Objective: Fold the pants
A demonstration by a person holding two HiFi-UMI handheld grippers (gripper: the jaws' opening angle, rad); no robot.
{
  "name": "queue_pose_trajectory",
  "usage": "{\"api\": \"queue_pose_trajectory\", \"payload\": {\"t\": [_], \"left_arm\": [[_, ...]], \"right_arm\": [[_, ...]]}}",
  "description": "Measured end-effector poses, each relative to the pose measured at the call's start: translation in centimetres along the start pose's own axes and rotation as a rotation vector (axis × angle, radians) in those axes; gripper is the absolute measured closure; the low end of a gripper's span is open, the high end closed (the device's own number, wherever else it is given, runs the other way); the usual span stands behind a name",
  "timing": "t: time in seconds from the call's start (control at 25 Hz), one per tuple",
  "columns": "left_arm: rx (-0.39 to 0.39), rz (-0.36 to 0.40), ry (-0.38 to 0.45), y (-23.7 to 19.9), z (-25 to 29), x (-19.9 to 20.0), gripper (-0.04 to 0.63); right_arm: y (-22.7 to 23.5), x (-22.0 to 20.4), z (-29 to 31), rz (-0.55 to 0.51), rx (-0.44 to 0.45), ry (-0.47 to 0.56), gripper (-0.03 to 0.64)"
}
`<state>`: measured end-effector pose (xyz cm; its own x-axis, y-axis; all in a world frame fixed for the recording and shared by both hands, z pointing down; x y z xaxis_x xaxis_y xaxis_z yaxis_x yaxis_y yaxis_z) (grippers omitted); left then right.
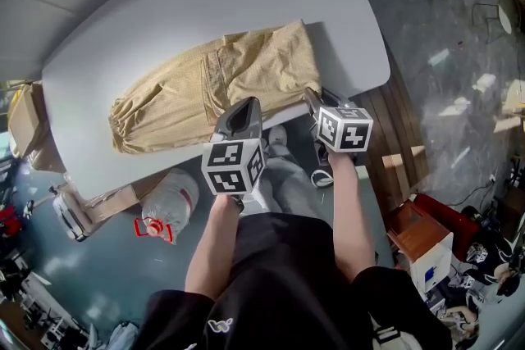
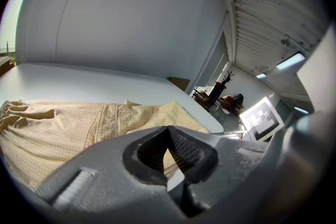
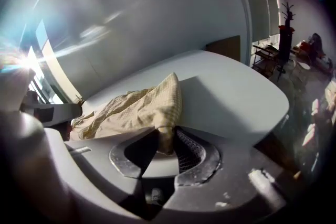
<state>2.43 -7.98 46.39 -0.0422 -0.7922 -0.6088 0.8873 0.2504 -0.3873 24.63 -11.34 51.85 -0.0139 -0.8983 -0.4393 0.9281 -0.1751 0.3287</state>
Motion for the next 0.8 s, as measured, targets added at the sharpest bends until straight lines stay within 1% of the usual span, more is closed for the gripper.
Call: {"api": "queue_pose_trajectory", "payload": {"t": [0.12,0.28,0.4,0.6,0.8], "left_arm": [[-0.034,0.016,0.001,2.3,1.4,0.8,0.592],[-0.072,0.039,0.018,4.7,2.5,1.9,0.592],[-0.085,0.043,0.020,5.3,2.8,2.5,0.592],[-0.082,0.037,0.031,4.9,2.3,2.9,0.592],[-0.070,0.002,0.046,3.2,0.9,2.7,0.592]], "right_arm": [[3.5,-0.3,-1.9,0.066,-0.033,0.005,0.518],[7.6,-0.1,-4.6,0.077,-0.096,0.029,0.520],[9.5,0.4,-5.8,0.088,-0.142,0.042,0.528],[8.7,1.7,-6.8,0.063,-0.141,0.059,0.540],[6.9,3.2,-8.2,0.033,-0.124,0.094,0.545]]}}
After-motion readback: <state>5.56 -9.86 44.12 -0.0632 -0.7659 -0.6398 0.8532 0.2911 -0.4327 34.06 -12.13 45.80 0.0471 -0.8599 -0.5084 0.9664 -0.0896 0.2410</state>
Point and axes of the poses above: the fingertips, and each gripper's own axes: z forward along the fingers, y to its right, x out of its top, the point moved 10 cm from there along -z, backward along the fingers, and after that the axes turned 10 degrees about -y, right-handed, at the moved point
